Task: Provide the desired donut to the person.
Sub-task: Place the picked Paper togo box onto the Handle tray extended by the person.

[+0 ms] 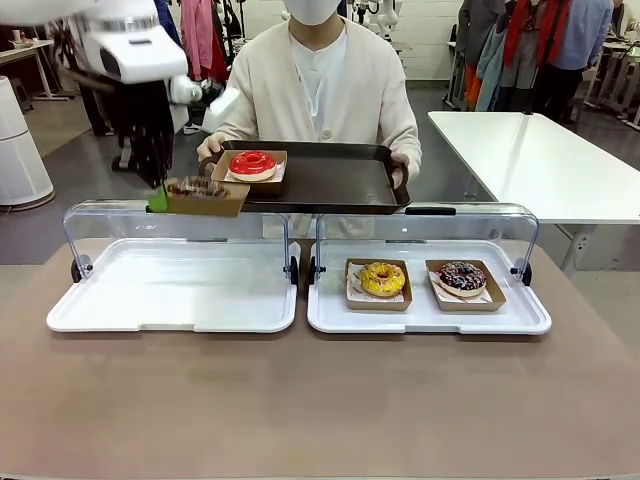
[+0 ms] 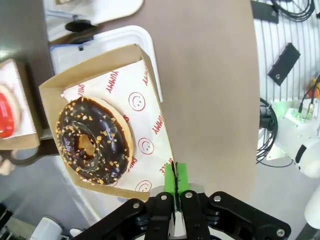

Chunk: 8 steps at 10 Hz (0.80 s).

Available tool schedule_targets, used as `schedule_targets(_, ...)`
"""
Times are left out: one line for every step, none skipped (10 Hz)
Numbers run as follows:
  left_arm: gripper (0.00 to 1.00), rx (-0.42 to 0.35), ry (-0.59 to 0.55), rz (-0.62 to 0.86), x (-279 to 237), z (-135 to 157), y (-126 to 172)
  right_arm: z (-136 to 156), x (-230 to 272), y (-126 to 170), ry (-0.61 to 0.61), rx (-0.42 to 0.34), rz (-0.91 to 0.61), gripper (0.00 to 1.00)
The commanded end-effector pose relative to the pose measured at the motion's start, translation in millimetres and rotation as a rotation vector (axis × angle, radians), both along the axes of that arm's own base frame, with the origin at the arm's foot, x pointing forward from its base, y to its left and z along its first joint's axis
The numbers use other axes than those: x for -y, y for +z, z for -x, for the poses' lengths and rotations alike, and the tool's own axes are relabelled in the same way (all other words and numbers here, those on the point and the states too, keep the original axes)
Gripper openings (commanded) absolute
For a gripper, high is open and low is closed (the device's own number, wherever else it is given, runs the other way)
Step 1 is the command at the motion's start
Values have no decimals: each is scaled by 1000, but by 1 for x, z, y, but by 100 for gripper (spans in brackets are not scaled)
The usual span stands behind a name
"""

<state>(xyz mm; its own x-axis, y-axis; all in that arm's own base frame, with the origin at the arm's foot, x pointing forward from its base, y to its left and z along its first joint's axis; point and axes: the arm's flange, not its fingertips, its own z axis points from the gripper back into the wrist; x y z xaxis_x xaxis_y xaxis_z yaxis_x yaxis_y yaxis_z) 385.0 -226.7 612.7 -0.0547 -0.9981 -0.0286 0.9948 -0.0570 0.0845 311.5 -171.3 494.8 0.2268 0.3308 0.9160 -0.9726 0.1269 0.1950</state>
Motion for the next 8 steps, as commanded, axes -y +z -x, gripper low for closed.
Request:
schedule_targets(1,77,-42,-36,20,-23,60,0,1,0,4,8,-12,100)
schedule_targets(1,149,-30,-27,41,-6,71,0,1,0,4,8,-12,100)
schedule_targets(1,204,-55,-46,65,-3,83,0,1,0,4,8,-12,100)
schedule_targets(1,216,-108,-60,93,-27,101,0,1,0,4,8,-12,100)
schedule_targets(1,210,-158,-64,118,-47,107,0,1,0,4,8,-12,100)
schedule_targets(1,220,-185,-57,143,-60,104,0,1,0,4,8,-12,100)
schedule_targets(1,238,-189,-58,164,-73,97,0,1,0,4,8,-12,100)
schedule_targets(1,265,-186,-62,180,-95,88,0,1,0,4,8,-12,100)
